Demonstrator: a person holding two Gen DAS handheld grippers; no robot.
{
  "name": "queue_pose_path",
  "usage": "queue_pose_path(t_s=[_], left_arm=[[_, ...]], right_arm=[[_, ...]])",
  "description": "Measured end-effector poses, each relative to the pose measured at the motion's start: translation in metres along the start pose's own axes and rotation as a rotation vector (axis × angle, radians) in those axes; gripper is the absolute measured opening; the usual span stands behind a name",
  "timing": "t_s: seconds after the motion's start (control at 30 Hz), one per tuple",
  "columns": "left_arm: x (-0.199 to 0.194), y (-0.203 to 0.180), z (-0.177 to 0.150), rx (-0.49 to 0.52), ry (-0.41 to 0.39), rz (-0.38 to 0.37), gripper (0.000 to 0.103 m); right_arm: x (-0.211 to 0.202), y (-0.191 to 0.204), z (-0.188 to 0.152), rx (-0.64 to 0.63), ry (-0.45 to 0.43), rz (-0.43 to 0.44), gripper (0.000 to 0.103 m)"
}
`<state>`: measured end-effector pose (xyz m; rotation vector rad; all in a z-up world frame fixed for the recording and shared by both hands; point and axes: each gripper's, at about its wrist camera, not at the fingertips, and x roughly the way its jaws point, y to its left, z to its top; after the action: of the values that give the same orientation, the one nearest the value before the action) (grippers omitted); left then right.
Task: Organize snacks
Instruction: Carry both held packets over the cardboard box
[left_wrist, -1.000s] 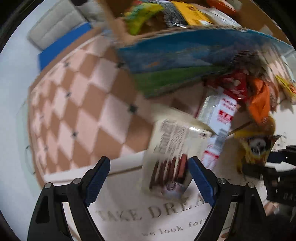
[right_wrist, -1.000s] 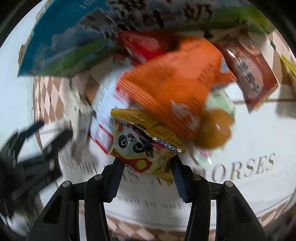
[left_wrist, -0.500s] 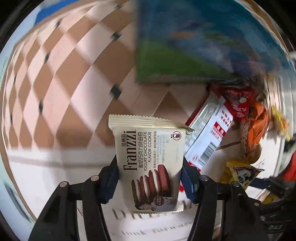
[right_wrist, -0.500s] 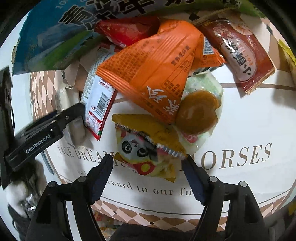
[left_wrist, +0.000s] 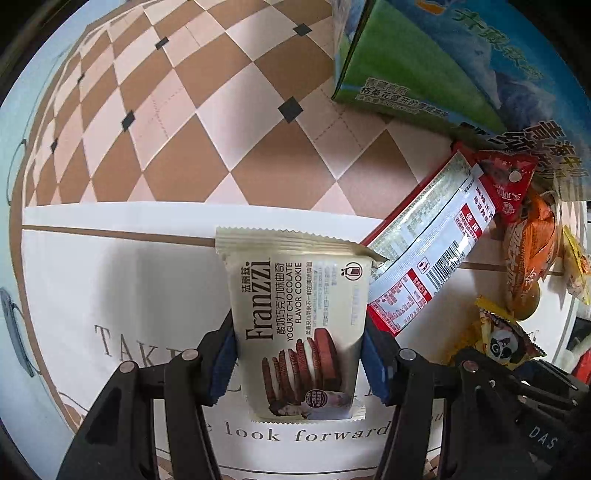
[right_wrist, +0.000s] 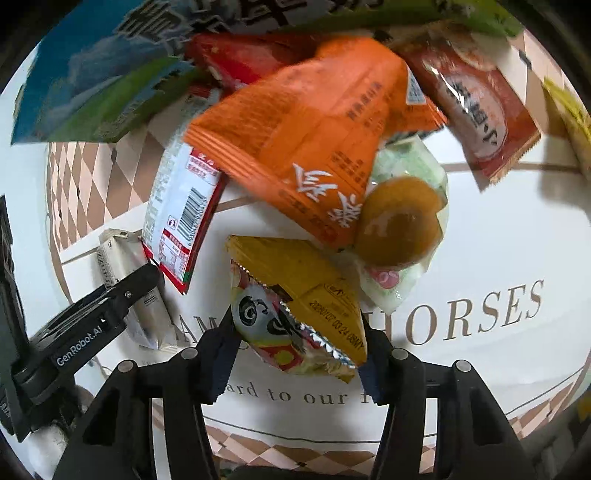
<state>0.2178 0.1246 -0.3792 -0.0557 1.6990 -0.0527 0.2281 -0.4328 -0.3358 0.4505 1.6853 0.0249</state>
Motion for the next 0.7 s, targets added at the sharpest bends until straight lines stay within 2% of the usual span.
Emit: queue_pose_path(t_s=[0.07,0.23,0.43,0.53,0.7], left_arm=[[-0.004,-0.016,0.001,0.004,-0.006,0.006,0.056],[-0.024,-0.025,-0.019,0.008,-0.029,-0.01,0.056],[-0.093,-0.048,-0.034,0.033,-0.112,-0.07,0.056],[-0.133,-0.063,-0.027,0.056,-0.167,-0.098,0.056],[-0.194,-0.079,0.023,0.11,-0.235,-0.144,0.056]], right_arm=[[-0.002,0.005,-0.003,-0.016,-0.009,-0.002,0.051],[-0.016,0.008,-0.011,-0.055,-0.01,0.029,0.049],[-0.062,0.01,-0.022,-0.103,-0.036,0.118,0.049],[-0.093,0.009,-0.022,-0.124,-0.074,0.152,0.049],[-0.16,0.012,-0.008,-0.15,-0.172,0.195,0.049]])
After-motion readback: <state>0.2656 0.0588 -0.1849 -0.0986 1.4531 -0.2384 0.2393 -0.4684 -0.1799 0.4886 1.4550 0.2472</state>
